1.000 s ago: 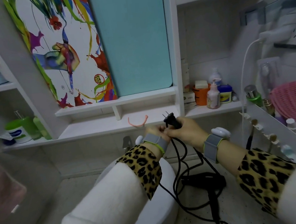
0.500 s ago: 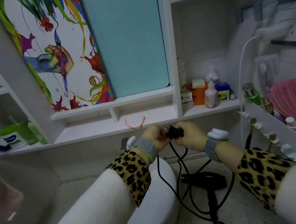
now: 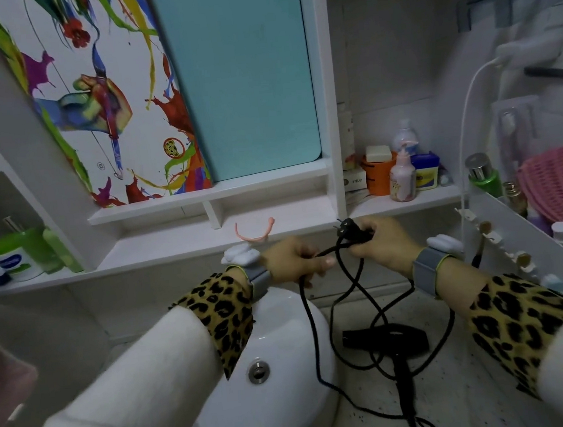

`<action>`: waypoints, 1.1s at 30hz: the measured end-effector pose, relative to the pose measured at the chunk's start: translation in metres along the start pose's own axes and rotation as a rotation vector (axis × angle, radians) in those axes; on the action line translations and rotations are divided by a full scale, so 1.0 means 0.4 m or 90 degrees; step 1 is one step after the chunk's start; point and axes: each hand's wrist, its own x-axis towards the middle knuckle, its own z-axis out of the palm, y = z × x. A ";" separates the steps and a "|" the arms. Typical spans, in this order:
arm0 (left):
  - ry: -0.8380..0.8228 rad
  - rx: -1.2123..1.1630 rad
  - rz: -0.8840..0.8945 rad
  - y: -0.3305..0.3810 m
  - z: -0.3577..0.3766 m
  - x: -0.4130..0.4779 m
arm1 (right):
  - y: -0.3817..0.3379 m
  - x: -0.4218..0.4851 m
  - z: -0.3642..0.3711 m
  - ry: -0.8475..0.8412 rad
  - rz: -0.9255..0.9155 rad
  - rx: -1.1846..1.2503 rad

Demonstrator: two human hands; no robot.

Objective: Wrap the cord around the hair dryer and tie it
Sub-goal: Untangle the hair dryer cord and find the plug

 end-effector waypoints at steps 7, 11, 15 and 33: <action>0.003 -0.399 0.026 0.071 0.013 0.008 | 0.028 0.030 0.005 0.109 0.021 -0.030; 0.080 -0.483 0.074 0.020 -0.011 0.000 | 0.044 0.039 -0.024 0.197 0.029 -0.090; 0.094 -0.490 0.085 -0.063 -0.039 -0.021 | 0.054 0.045 -0.042 0.206 0.012 -0.159; 0.247 0.296 0.049 0.071 0.015 0.008 | 0.023 0.024 0.037 -0.005 0.005 0.003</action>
